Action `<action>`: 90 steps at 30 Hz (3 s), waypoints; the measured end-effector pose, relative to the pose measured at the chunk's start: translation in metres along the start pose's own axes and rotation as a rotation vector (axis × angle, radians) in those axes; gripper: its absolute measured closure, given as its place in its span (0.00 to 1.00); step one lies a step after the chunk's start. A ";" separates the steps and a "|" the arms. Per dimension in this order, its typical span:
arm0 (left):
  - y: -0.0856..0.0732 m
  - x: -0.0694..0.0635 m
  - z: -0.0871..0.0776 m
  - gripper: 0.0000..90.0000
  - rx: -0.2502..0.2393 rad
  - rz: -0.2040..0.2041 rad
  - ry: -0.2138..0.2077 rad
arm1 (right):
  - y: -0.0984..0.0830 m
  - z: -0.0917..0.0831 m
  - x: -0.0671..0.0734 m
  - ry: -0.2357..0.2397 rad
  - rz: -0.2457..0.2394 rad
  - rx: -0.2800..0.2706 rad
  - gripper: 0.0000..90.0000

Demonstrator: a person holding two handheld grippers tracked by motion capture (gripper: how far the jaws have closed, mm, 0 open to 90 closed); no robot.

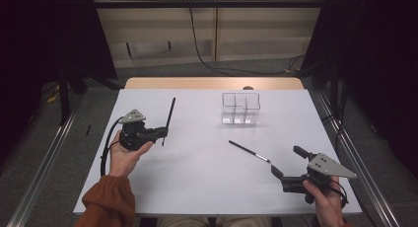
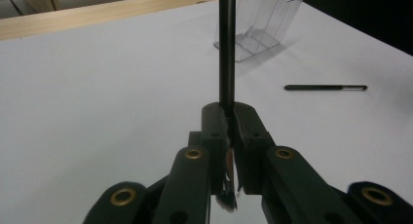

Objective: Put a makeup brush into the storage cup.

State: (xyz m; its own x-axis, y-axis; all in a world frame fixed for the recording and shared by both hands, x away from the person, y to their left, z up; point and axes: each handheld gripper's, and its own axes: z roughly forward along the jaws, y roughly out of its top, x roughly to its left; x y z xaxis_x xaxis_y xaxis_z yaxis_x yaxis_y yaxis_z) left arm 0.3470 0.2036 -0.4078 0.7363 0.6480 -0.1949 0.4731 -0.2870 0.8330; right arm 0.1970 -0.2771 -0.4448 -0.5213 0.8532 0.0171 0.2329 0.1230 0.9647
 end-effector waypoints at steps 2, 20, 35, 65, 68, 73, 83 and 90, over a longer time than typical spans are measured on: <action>0.000 -0.003 0.001 0.94 -0.008 -0.001 -0.015 | 0.000 0.000 0.000 0.000 0.001 0.000 0.00; 0.011 -0.035 0.009 0.94 -0.025 0.075 -0.130 | 0.000 0.000 0.000 0.001 -0.002 0.000 0.00; 0.018 -0.055 0.022 0.94 -0.015 0.109 -0.202 | 0.000 0.001 0.000 0.007 -0.001 0.000 0.00; 0.024 -0.086 0.030 0.94 0.084 0.144 -0.312 | 0.000 0.002 0.000 0.009 -0.001 0.004 0.00; 0.026 -0.089 0.030 0.94 0.113 0.153 -0.320 | 0.000 0.002 0.001 0.013 0.000 0.004 0.00; 0.027 -0.092 0.032 0.94 0.149 0.151 -0.350 | 0.000 0.002 0.001 0.014 0.000 0.006 0.00; 0.029 -0.093 0.033 0.94 0.175 0.153 -0.355 | 0.000 0.001 0.001 0.016 -0.002 0.009 0.00; 0.034 -0.097 0.033 0.94 0.231 0.181 -0.340 | 0.000 0.001 0.001 0.016 -0.002 0.006 0.00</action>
State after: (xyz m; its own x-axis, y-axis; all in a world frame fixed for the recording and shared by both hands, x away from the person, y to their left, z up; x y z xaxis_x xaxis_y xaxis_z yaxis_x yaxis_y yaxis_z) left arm 0.3074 0.1074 -0.3780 0.9161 0.3154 -0.2475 0.3890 -0.5495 0.7394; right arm 0.1977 -0.2760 -0.4450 -0.5346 0.8449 0.0196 0.2372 0.1277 0.9630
